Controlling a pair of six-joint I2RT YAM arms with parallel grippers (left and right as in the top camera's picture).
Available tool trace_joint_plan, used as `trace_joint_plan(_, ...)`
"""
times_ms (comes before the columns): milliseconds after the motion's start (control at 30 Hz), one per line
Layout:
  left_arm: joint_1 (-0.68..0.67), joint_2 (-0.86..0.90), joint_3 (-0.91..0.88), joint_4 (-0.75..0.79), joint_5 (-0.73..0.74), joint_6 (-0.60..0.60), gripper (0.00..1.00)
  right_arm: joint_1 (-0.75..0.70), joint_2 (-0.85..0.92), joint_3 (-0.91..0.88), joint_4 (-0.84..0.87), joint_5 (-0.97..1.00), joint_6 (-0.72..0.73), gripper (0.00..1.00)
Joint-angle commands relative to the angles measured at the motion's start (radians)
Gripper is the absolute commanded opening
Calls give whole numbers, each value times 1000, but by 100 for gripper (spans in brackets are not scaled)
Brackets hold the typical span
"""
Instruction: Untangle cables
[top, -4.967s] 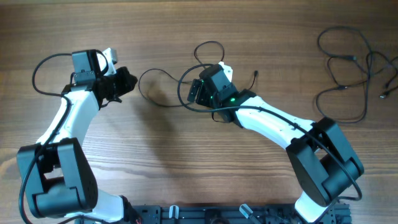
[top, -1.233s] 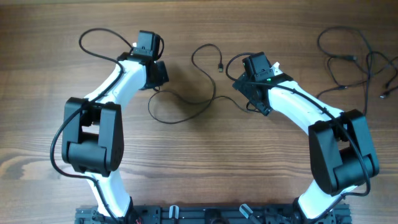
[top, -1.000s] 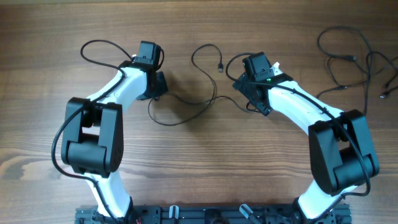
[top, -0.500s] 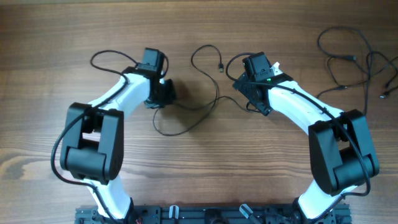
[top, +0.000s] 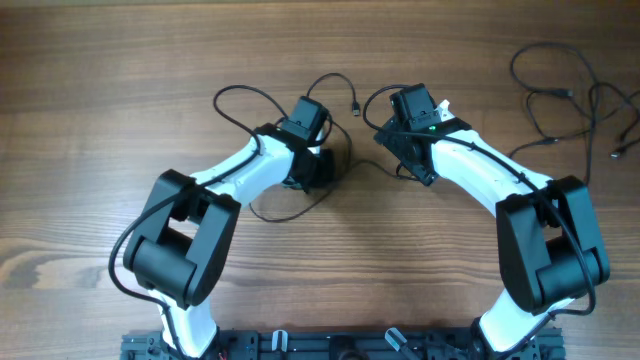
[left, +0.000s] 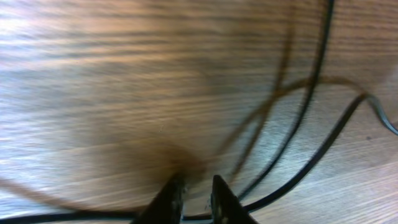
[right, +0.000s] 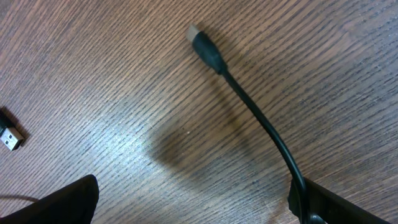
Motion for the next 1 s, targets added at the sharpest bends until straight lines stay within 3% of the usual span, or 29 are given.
trace_joint_plan(0,2,46,-17,-5,-46,-13,15,0,9,-2,-3,-5,14,100)
trace_joint_plan(200,89,31,92,41,-91,-24,16,0,9,-2,-3,-5,14,100)
trace_joint_plan(367,131,36,100,179,-114,-32,15,0,9,-2,-2,-5,14,100)
trace_joint_plan(600,129,71,100,361,-262,-85,17,0,9,-2,2,-5,14,100)
trace_joint_plan(967,139,200,100,737,-409,-78,6,0,9,-2,2,-5,14,100)
